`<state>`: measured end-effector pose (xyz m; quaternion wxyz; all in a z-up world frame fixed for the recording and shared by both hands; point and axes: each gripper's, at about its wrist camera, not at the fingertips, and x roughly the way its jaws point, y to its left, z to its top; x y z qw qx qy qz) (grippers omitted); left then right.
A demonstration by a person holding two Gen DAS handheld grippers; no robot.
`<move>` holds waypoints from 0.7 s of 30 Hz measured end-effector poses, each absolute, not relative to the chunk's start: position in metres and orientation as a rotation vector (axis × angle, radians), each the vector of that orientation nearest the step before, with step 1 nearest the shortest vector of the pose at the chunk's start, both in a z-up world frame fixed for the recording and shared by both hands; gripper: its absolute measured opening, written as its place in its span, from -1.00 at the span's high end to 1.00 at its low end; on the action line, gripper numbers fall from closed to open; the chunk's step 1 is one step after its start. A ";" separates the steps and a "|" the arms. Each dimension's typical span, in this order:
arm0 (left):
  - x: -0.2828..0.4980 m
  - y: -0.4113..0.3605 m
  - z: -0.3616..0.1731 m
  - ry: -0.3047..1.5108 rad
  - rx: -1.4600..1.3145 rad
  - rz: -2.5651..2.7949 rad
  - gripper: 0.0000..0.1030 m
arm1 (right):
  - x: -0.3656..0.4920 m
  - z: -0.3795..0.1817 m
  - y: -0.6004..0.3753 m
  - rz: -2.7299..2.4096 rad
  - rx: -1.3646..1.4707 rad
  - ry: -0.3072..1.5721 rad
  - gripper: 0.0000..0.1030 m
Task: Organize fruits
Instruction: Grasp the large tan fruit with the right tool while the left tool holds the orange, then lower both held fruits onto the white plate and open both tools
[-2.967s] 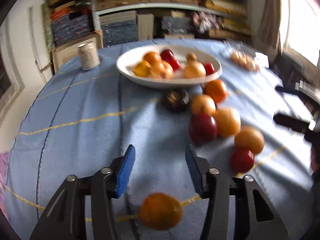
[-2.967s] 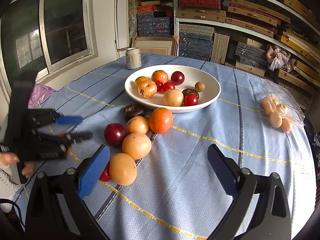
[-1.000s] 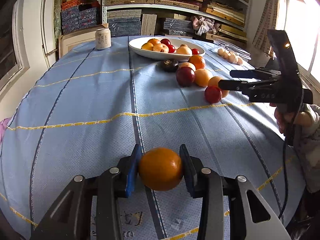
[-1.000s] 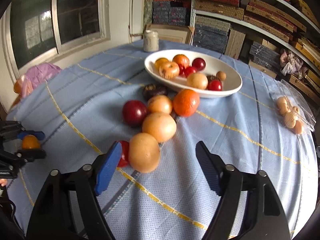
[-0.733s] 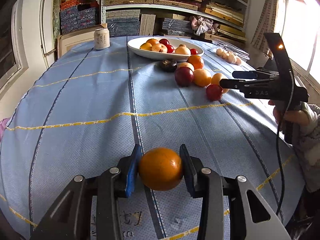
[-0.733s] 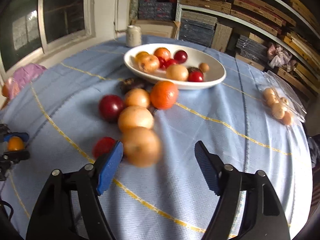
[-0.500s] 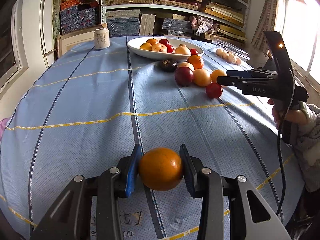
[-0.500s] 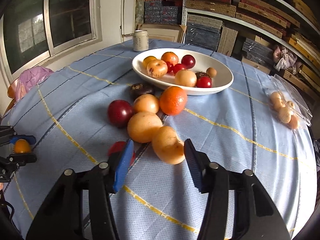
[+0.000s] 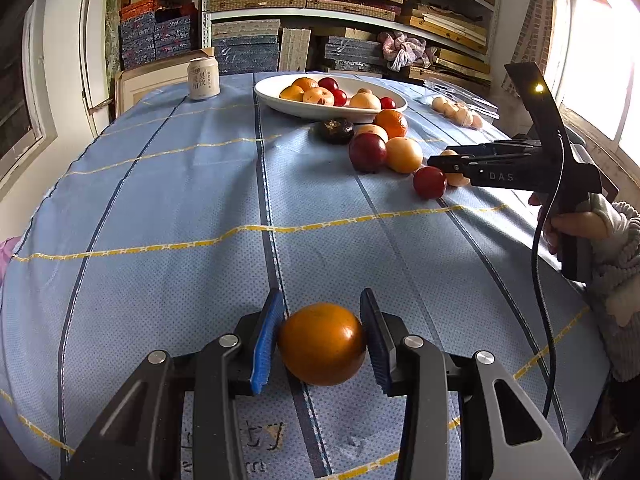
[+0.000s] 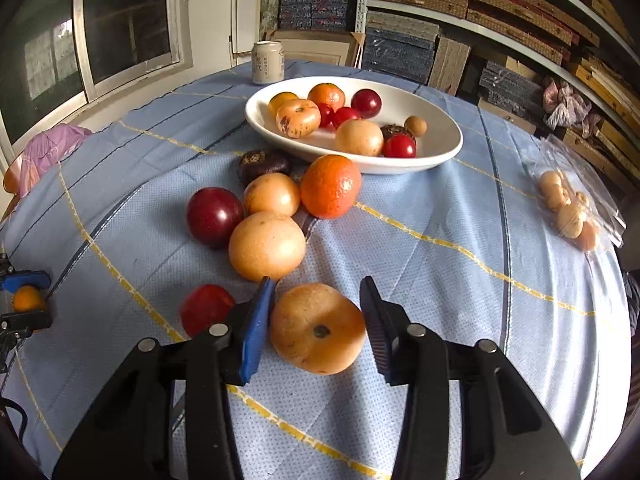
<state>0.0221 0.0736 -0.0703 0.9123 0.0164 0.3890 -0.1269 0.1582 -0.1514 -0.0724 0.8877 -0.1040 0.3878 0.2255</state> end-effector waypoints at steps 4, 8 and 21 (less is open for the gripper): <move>0.022 0.074 -0.071 0.805 0.036 -0.263 0.21 | 0.158 -0.075 -0.152 0.471 -0.218 0.824 0.15; 0.019 0.073 -0.073 0.824 0.045 -0.278 0.21 | 0.156 -0.076 -0.152 0.481 -0.220 0.824 0.15; -0.002 0.080 -0.078 0.807 0.081 -0.249 0.23 | 0.155 -0.074 -0.156 0.485 -0.194 0.815 0.16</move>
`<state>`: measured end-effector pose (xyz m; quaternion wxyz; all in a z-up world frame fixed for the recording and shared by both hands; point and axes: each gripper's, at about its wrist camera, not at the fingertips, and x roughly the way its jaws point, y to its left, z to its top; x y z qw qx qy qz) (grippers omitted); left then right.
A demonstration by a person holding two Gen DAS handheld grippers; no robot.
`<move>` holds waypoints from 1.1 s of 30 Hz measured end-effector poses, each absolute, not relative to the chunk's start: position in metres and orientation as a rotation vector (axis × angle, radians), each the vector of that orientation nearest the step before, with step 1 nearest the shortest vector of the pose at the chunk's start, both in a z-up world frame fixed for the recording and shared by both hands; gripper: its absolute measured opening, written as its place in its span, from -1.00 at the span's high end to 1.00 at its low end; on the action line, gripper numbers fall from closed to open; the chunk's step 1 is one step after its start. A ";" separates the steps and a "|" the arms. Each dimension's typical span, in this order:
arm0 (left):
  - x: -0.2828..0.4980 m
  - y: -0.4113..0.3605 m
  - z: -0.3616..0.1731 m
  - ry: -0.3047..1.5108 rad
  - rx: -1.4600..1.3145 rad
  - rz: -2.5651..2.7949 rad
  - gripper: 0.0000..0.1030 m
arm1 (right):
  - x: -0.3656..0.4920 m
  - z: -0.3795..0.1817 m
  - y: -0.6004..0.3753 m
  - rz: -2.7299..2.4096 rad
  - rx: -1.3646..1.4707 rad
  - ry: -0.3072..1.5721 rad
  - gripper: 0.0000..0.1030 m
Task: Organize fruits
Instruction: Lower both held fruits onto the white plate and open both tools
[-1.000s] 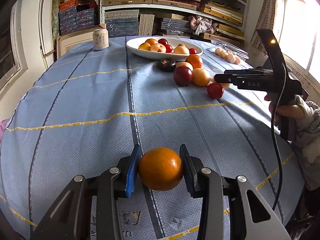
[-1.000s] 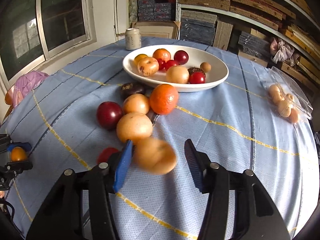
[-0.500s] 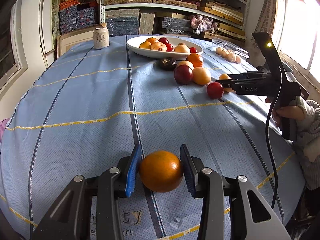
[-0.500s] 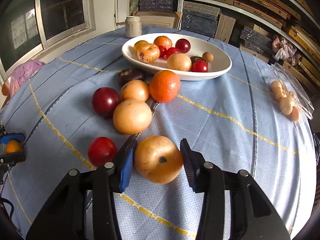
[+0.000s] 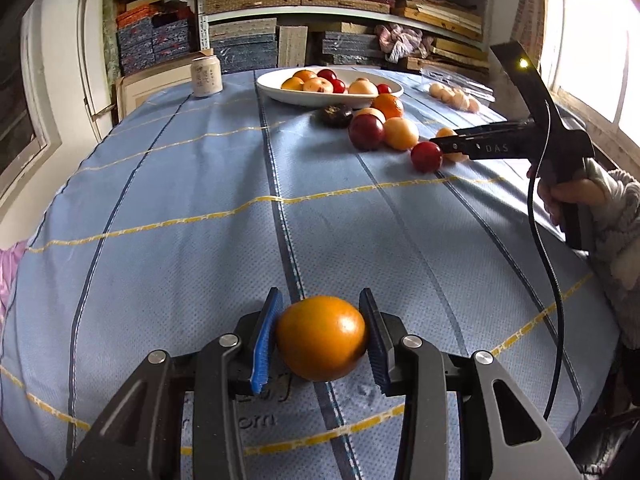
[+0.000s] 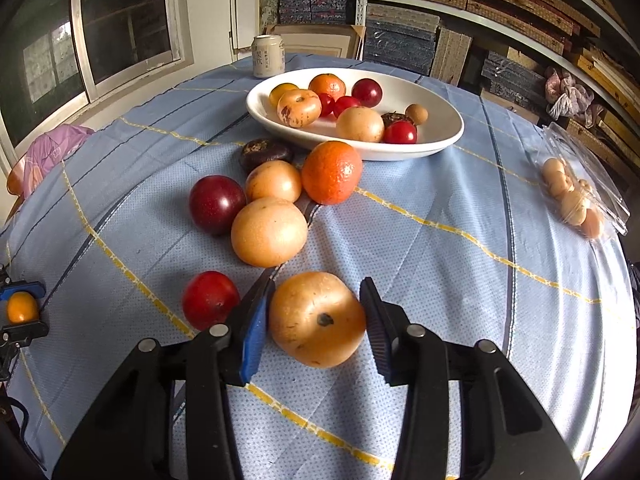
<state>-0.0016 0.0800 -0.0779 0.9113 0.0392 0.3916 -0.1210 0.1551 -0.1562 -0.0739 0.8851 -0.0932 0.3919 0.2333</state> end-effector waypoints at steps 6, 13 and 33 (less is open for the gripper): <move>0.022 0.092 -0.053 0.763 0.023 -0.223 0.23 | 0.156 -0.060 -0.174 0.481 -0.095 0.768 0.16; 0.122 0.080 0.021 0.644 0.043 -0.194 0.23 | 0.177 -0.017 -0.176 0.471 -0.061 0.701 0.16; 0.365 0.060 -0.025 0.745 -0.133 -0.101 0.23 | 0.344 -0.028 -0.134 0.441 -0.006 0.716 0.16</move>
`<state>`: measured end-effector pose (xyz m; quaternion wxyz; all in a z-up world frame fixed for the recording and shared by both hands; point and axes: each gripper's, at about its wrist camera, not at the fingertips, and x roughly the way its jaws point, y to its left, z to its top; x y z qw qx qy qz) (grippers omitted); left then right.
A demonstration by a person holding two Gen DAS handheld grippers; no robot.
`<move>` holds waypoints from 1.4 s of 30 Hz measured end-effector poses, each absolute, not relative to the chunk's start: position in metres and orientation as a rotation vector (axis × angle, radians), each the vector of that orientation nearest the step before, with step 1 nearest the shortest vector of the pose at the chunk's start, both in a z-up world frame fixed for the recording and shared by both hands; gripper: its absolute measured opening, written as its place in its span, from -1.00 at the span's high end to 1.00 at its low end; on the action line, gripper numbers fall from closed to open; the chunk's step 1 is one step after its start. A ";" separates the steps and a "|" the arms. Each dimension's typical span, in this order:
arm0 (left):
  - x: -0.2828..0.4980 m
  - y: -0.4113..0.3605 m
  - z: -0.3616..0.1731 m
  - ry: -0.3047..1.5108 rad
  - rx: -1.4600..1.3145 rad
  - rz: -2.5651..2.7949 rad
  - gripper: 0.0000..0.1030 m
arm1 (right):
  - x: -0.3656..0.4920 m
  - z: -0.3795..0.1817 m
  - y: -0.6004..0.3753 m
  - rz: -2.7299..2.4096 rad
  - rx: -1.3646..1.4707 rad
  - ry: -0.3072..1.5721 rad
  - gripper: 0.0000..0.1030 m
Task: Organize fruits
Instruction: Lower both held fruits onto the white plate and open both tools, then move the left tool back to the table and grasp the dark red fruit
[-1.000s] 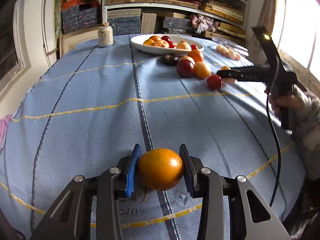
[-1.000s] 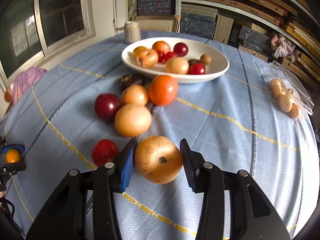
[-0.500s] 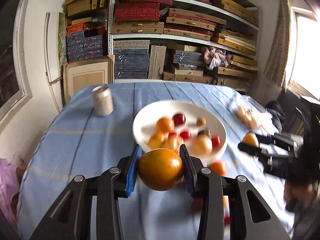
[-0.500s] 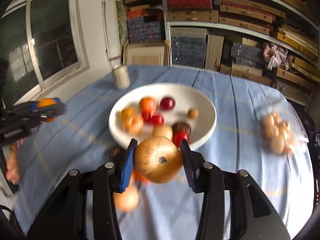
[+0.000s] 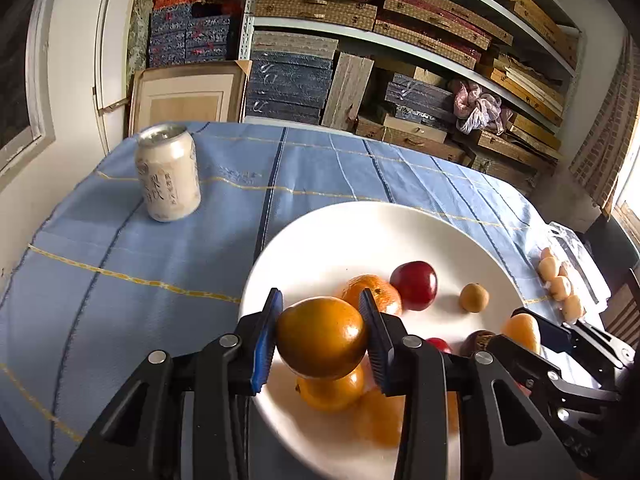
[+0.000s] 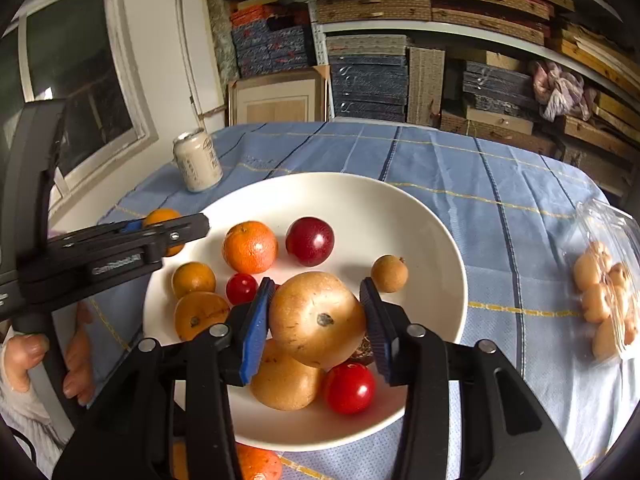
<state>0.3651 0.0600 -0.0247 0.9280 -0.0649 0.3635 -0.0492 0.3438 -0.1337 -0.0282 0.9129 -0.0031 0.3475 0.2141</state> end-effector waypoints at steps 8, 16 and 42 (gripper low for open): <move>0.360 0.074 -0.019 0.729 -0.155 -0.079 0.13 | 0.333 -0.014 -0.138 0.433 0.003 0.653 -0.04; 0.290 0.072 0.014 0.677 -0.012 -0.035 -0.35 | 0.263 0.034 -0.152 0.504 0.095 0.538 -0.65; 0.175 0.010 -0.059 0.750 0.119 -0.199 -0.78 | 0.172 -0.025 -0.224 0.369 0.180 0.641 -0.91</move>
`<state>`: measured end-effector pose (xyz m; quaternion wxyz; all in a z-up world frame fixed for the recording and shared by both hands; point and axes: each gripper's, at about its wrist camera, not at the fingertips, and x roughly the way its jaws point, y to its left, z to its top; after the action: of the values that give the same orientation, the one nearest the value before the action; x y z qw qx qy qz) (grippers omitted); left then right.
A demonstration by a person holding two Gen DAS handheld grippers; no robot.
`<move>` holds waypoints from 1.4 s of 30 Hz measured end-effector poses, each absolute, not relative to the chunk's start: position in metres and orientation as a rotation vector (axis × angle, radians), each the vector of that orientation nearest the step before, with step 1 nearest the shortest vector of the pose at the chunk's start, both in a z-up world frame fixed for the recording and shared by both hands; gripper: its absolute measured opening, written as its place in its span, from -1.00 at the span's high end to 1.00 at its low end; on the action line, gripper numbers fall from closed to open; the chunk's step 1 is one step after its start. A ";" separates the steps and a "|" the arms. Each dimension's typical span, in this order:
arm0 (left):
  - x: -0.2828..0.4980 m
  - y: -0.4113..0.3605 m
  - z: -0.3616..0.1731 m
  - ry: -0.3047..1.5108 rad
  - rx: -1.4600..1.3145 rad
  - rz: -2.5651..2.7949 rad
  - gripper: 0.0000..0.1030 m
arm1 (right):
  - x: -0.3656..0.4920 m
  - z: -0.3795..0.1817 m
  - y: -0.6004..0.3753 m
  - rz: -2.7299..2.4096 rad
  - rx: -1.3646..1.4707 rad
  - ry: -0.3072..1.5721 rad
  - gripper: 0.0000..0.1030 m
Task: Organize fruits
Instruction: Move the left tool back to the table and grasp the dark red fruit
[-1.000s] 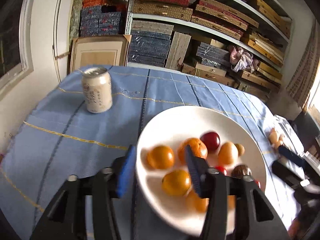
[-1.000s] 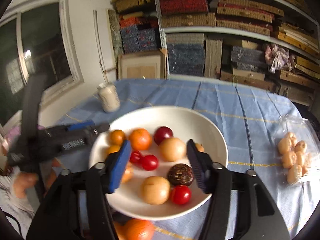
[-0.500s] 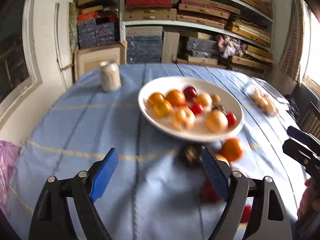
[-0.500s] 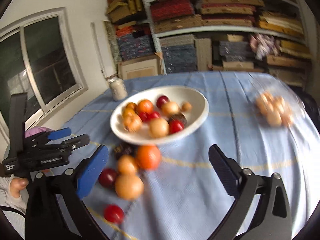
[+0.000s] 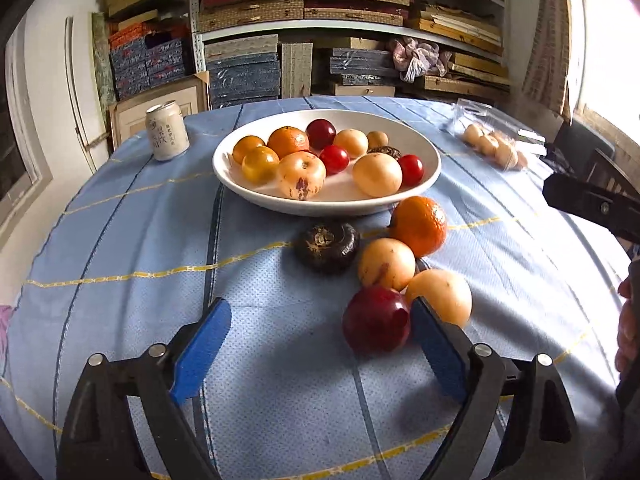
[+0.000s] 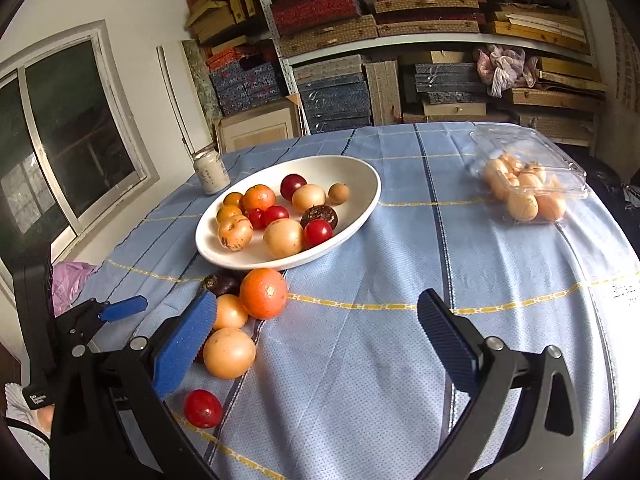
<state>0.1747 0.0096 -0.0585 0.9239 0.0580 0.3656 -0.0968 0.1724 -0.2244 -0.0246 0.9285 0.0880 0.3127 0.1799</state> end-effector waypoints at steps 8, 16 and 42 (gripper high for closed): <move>0.182 0.015 -0.063 0.788 0.114 -0.172 -0.91 | 0.175 -0.025 -0.220 0.372 0.179 0.659 -0.91; 0.181 0.017 -0.060 0.759 0.200 -0.150 -0.83 | 0.177 -0.027 -0.219 0.369 0.177 0.667 -0.91; 0.193 0.008 -0.070 0.834 0.089 -0.361 0.25 | 0.165 -0.026 -0.191 0.485 0.067 0.688 -0.91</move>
<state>0.1934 0.0077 -0.0699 0.8975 0.0428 0.4028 -0.1744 0.1654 -0.1915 -0.0257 0.9122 0.0326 0.3340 0.2351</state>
